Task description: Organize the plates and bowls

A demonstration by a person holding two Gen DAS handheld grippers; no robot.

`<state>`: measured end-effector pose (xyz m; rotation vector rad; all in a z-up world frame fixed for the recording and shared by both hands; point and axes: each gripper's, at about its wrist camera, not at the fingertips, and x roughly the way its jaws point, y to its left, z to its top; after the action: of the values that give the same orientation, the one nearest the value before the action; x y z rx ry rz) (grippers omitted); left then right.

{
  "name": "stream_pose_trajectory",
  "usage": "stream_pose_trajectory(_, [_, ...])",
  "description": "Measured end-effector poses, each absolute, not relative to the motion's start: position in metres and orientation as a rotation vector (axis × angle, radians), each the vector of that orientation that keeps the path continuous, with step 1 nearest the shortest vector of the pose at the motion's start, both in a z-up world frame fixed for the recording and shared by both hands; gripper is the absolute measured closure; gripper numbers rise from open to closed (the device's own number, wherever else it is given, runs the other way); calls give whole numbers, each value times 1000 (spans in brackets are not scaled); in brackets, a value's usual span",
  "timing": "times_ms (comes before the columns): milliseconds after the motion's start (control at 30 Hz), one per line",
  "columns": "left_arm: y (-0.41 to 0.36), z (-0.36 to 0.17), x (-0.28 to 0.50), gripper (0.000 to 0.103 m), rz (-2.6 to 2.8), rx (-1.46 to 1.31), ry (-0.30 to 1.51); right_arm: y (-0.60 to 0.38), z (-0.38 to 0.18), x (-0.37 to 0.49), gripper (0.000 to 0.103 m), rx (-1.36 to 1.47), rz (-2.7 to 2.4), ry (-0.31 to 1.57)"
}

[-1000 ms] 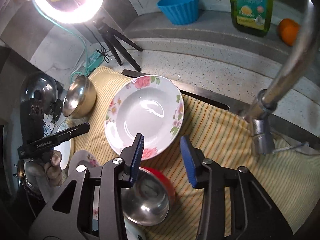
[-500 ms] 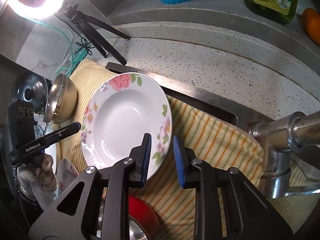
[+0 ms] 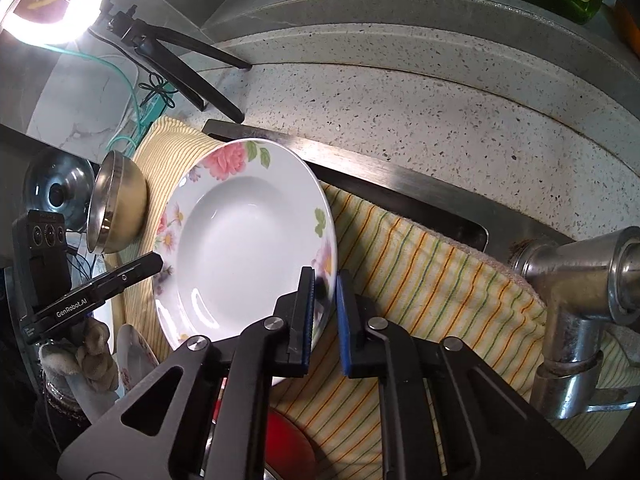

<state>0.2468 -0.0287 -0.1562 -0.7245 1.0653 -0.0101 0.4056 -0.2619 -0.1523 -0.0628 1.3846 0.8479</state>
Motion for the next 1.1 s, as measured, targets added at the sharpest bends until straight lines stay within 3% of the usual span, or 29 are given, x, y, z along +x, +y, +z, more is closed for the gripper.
stream_pose_trajectory(400, [-26, -148, 245, 92, -5, -733, 1053, -268, -145, 396, 93, -29, 841, 1385])
stream_pose_trajectory(1100, [-21, -108, 227, 92, -158, -659, 1014, -297, -82, 345, 93, 39, 799, 1273])
